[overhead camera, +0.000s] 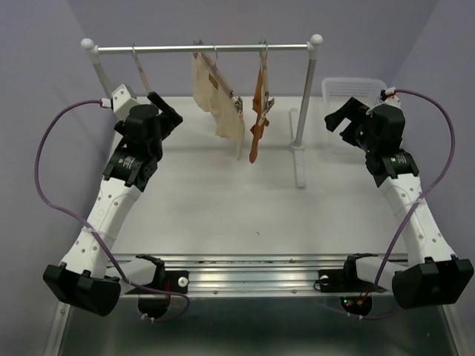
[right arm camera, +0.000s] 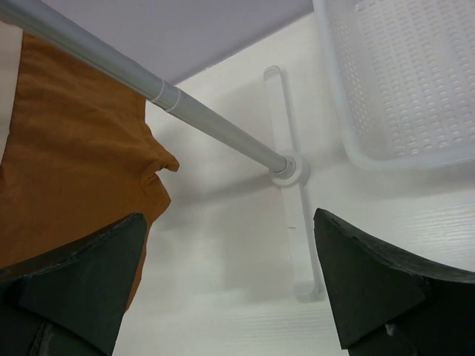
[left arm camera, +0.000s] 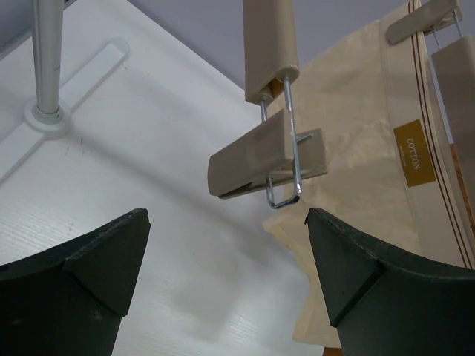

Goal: Remove the underwear clipped to the hanger

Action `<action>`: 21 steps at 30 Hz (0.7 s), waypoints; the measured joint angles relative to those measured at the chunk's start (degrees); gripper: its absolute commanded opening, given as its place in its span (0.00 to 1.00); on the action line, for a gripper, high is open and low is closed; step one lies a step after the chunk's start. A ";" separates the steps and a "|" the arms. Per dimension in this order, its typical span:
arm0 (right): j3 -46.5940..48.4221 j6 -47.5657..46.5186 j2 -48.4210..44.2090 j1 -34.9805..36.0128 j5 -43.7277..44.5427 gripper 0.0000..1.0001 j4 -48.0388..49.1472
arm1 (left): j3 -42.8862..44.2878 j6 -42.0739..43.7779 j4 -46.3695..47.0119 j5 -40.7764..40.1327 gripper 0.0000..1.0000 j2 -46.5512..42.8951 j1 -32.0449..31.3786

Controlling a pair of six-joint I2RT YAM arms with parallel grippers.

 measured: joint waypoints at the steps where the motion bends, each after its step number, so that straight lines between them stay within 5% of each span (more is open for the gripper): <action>1: -0.04 -0.33 -0.48 0.00 -0.02 1.00 0.09 | 0.00 0.09 0.00 0.09 0.99 0.00 0.17; 16: 4.02 -3.23 -0.81 0.81 -11.21 1.00 -0.07 | -0.81 1.31 0.50 2.62 0.99 0.04 1.97; 21: 15.06 -6.12 4.76 9.29 -11.19 1.00 -0.61 | -0.81 1.46 0.81 3.48 0.99 0.46 2.10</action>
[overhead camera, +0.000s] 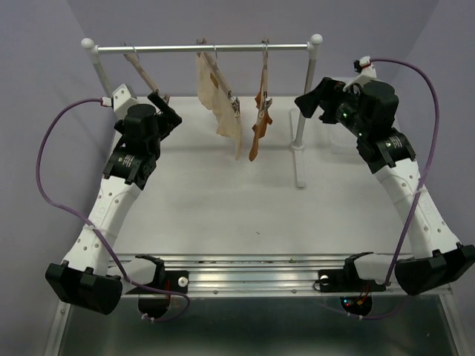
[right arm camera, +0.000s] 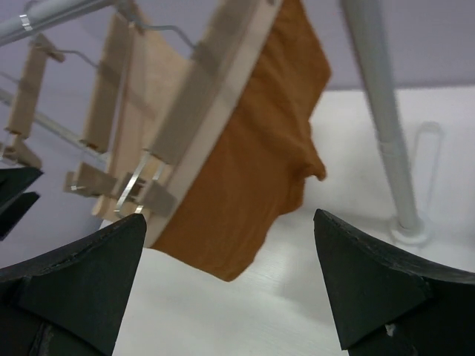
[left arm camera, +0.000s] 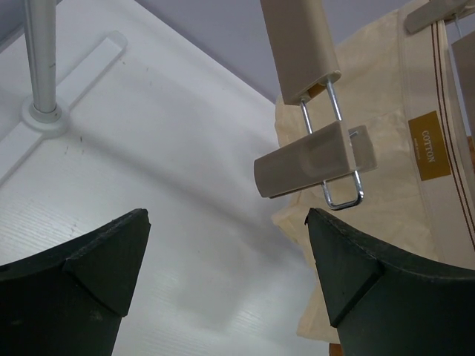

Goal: Remove the underwear clipped to the hanger

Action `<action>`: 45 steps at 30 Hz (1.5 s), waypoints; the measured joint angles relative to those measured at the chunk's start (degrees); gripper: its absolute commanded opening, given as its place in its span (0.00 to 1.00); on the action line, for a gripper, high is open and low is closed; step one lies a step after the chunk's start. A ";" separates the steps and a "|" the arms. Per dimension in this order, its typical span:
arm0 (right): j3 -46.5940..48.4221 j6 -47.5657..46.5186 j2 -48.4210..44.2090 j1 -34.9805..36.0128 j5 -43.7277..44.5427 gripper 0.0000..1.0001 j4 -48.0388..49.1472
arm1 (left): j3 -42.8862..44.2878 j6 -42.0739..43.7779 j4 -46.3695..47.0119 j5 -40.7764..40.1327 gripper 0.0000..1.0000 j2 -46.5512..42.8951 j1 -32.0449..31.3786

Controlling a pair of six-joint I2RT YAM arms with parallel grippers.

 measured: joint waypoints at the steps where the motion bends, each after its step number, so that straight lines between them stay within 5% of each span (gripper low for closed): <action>1: 2.51 -0.66 1.73 2.56 0.50 1.00 -0.02 | 0.00 0.00 0.00 0.13 0.99 0.09 0.02; 16: 28.85 -7.76 20.96 18.25 14.71 1.00 -3.91 | -1.01 -0.04 0.26 3.43 0.99 0.31 0.26; 32: 39.82 -8.83 34.56 22.82 36.11 0.99 -4.92 | -1.01 0.39 0.33 4.98 0.99 1.03 0.59; 41: 41.79 -8.09 38.25 23.08 40.68 0.63 -5.66 | -1.01 0.85 0.37 5.11 0.99 1.03 0.61; 45: 42.03 -8.17 38.93 23.08 41.64 0.55 -5.68 | -1.01 0.90 0.39 5.11 0.99 1.03 0.61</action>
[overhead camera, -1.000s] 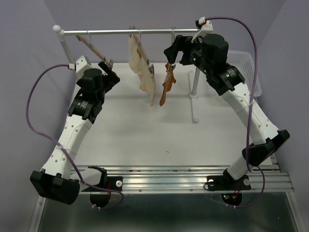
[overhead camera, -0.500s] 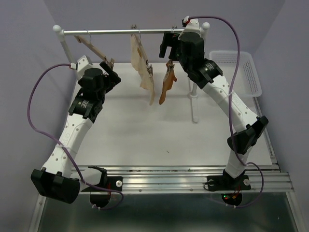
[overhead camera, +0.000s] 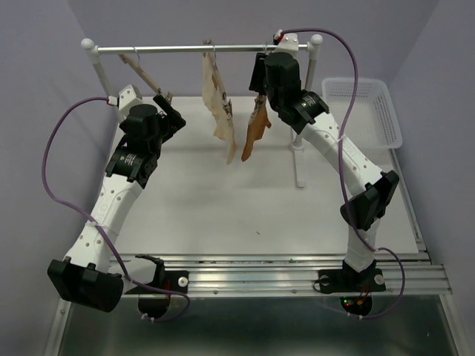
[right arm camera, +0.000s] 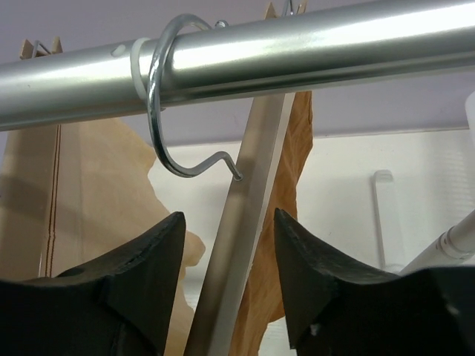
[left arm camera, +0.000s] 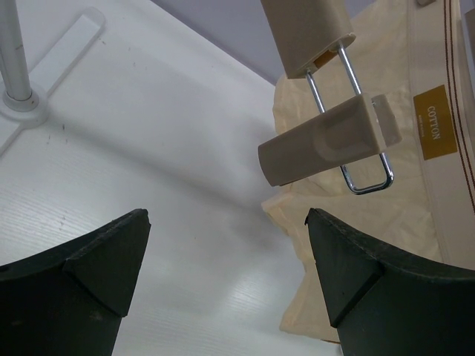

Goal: Remove the underwear clipped to the hanger

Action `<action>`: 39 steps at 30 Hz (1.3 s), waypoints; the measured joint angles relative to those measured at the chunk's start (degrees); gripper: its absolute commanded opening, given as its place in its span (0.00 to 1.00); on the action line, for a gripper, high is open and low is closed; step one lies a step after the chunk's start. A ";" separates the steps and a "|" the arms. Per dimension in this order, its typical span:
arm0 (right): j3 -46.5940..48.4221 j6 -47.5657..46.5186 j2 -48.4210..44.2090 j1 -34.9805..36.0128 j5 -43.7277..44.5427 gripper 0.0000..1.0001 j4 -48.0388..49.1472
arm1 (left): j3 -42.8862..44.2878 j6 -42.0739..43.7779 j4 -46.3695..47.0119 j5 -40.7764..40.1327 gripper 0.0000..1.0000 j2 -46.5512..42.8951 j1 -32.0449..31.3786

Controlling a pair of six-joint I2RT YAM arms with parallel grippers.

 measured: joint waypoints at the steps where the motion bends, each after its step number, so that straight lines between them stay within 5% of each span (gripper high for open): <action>1: 0.00 0.15 0.04 0.00 0.04 0.54 -0.02 | 0.00 0.00 -0.02 0.00 0.99 0.00 0.00; 18: 0.42 -1.22 0.61 0.00 1.75 0.33 -0.04 | 0.00 0.17 -0.02 -0.04 0.99 -0.02 0.00; 23: 0.42 -2.01 0.83 0.00 2.64 0.01 0.00 | -0.04 0.17 -0.02 -0.09 0.99 -0.15 0.00; 39: -2.43 -8.83 -0.70 0.00 3.06 0.01 3.56 | -0.11 0.17 -0.02 -0.50 0.99 -1.81 0.00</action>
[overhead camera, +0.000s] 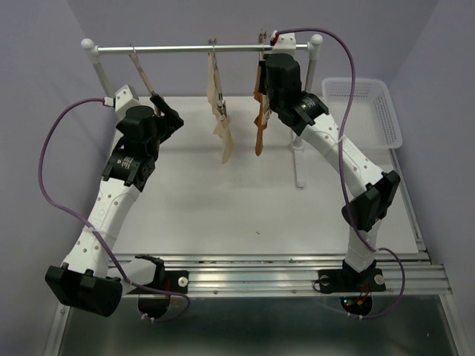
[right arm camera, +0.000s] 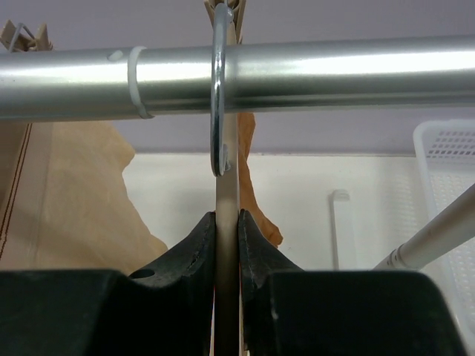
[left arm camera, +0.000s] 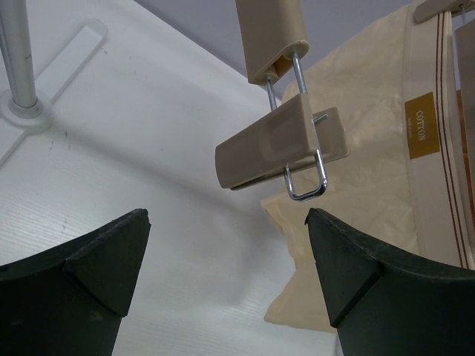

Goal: Remove the underwear clipped to the hanger

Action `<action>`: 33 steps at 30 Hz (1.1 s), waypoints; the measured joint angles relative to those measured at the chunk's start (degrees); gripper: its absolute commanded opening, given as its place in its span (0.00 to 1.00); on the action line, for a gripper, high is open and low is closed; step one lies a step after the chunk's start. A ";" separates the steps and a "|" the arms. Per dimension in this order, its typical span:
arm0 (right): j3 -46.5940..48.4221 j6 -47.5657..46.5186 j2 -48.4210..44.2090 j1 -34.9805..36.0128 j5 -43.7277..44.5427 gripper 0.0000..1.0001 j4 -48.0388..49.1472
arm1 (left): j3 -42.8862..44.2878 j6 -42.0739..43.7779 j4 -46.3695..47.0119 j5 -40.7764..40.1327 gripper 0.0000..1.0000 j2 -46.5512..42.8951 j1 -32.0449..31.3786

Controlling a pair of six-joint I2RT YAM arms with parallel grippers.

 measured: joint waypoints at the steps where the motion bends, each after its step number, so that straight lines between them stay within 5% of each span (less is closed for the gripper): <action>1: -0.09 -0.37 -0.13 0.00 -0.09 0.01 0.22 | 0.00 0.02 0.00 0.00 0.99 0.00 0.02; 22: -8.28 -6.29 -9.03 0.00 -6.51 0.01 3.63 | -0.66 0.52 1.33 2.23 0.99 0.00 0.02; 33: -22.10 -11.43 -19.08 0.00 -11.78 0.01 8.85 | -0.66 0.66 1.81 4.07 0.99 0.28 0.31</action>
